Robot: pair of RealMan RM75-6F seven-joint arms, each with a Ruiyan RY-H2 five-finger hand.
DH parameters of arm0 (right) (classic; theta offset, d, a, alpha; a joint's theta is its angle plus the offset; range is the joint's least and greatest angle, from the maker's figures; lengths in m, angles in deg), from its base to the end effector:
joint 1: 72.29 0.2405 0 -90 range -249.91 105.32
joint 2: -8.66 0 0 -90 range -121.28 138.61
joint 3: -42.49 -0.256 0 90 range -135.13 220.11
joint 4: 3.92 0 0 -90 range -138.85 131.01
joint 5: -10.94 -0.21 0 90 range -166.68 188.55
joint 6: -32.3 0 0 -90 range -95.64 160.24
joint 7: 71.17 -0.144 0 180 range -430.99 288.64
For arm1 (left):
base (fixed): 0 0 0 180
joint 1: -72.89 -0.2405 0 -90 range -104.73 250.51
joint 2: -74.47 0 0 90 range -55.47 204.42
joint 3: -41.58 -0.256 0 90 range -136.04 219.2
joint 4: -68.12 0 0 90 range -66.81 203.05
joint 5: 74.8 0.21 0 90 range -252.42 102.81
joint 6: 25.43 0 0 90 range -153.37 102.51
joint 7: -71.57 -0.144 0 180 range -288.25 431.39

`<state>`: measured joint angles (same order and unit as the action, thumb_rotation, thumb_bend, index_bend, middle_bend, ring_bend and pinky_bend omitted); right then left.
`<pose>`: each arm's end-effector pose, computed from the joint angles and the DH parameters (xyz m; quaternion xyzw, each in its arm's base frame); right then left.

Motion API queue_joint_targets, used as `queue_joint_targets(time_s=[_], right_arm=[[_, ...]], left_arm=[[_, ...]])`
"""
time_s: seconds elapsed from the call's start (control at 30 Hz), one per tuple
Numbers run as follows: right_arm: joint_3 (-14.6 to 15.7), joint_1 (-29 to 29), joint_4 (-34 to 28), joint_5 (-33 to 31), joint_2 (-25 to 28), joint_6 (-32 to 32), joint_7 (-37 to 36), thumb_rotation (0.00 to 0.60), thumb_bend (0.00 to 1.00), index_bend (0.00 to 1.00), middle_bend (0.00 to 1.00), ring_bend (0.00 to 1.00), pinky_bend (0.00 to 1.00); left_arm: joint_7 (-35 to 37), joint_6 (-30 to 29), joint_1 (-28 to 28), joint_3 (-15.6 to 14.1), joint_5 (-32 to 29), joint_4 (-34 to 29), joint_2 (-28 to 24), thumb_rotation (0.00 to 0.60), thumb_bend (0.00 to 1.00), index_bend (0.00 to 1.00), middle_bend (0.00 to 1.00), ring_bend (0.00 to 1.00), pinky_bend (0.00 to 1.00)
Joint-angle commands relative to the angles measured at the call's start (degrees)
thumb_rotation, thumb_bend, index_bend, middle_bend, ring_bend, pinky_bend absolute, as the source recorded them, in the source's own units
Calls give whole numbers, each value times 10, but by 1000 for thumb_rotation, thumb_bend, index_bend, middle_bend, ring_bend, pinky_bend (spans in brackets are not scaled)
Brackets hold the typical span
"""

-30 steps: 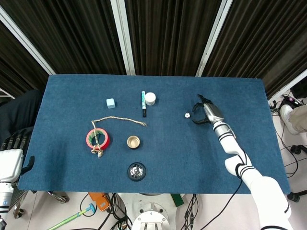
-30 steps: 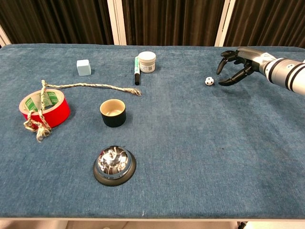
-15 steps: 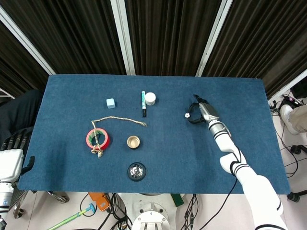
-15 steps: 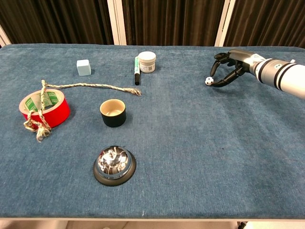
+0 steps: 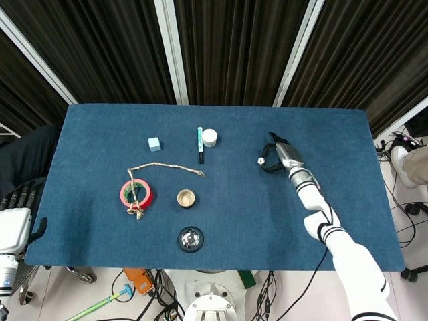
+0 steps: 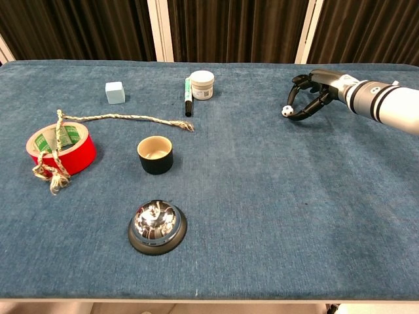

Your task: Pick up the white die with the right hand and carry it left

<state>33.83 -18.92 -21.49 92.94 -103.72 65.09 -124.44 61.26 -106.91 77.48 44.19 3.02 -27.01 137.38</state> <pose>-0.2276 -0.4567 -0.0495 0.5962 -0.5893 0.3897 0.3813 -0.3262 0.1763 0.1596 -0.5941 -0.3963 -0.2965 0.6341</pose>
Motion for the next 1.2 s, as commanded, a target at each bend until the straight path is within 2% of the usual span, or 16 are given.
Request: queue_joint_targets(time_s=[0.03, 0.23, 0.5, 0.77, 0.87, 1.07, 1.2], right_arm=[[2, 2, 3, 1, -1, -2, -2, 600, 365, 554, 41, 96, 73], [6, 8, 8, 4, -5, -8, -9, 600, 393, 580, 42, 96, 73], [10, 12, 8, 8, -5, -8, -22, 600, 507, 634, 42, 96, 73], [0, 23, -13, 7, 11, 31, -31, 600, 537, 656, 41, 96, 74], [-4, 32, -38, 10, 23, 59, -25, 600, 537, 660, 42, 96, 75], [-25, 54, -130, 11, 61, 117, 15, 600, 537, 672, 41, 96, 75], [-47, 68, -198, -2, 86, 125, 58, 600, 539, 698, 41, 96, 76]], left_arm=[[-1, -1, -1, -1, 1, -1, 0, 600, 417, 37, 0, 12, 95], [-2, -1, 0, -1, 2, 0, 1, 600, 416, 38, 0, 12, 95], [2, -1, -1, -1, 1, -1, 1, 600, 417, 38, 0, 12, 95], [6, -3, -2, 2, -4, -1, 0, 600, 417, 38, 0, 12, 95], [7, -3, -3, 2, -4, -2, 0, 600, 417, 38, 0, 12, 95], [7, -3, -3, 1, -2, -4, -1, 600, 416, 37, 0, 12, 95], [10, -4, -4, 2, -4, -6, -2, 600, 417, 38, 0, 12, 95]])
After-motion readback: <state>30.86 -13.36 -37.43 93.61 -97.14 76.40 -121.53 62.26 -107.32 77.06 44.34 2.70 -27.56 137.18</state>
